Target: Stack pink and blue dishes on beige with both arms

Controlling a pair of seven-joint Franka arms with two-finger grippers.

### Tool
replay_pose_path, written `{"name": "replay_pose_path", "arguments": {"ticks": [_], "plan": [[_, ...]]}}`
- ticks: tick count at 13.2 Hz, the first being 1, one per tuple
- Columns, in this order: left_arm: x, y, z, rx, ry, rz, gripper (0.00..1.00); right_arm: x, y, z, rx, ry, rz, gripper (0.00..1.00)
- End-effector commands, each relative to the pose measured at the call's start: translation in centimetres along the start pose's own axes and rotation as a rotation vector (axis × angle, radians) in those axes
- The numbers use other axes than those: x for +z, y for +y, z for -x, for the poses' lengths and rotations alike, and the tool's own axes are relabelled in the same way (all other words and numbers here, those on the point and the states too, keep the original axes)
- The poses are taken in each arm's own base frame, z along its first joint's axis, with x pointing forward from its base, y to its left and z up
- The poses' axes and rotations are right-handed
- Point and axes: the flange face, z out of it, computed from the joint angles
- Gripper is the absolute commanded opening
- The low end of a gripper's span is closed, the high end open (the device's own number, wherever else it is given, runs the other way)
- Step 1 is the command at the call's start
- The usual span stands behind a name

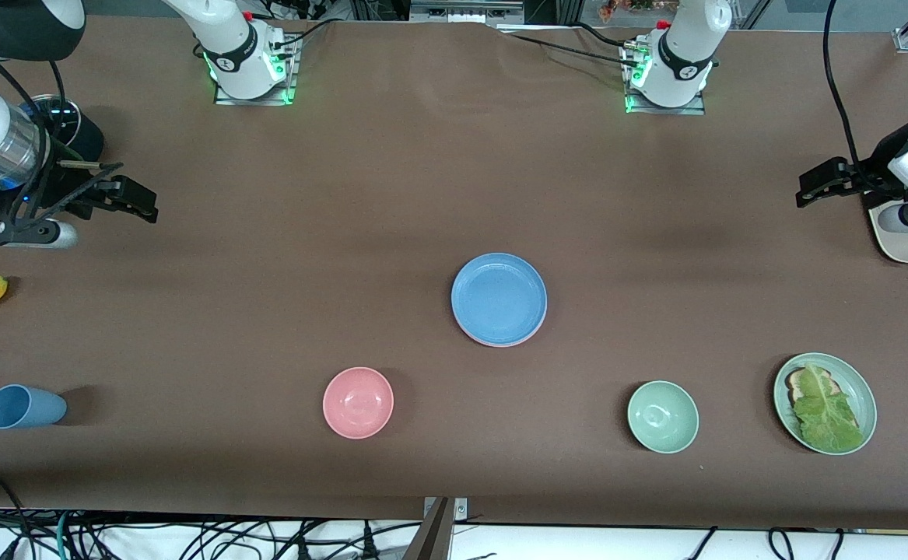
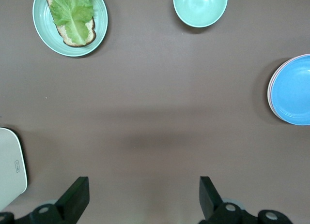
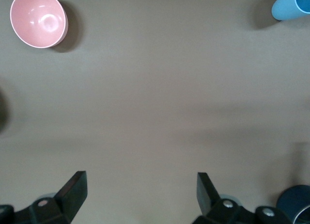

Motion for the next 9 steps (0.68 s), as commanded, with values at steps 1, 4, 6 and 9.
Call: {"name": "replay_pose_path", "arguments": {"ticks": [1,4,6,9], "plan": [[-0.5,0.1,-0.3,0.024,0.004,0.002,1.0,-0.8,0.7,0.4,-0.044,0.0,0.01,1.0],[-0.6,0.2,-0.3,0.025,0.006,0.002,1.0,-1.8,0.7,0.7,-0.061,0.018,0.009,1.0],[-0.5,0.2,-0.3,0.025,0.004,0.002,1.0,-2.3,0.7,0.7,-0.064,0.027,0.008,1.0],[-0.5,0.1,-0.3,0.024,0.004,0.002,1.0,-3.5,0.9,0.9,-0.079,0.032,0.007,1.0]]}}
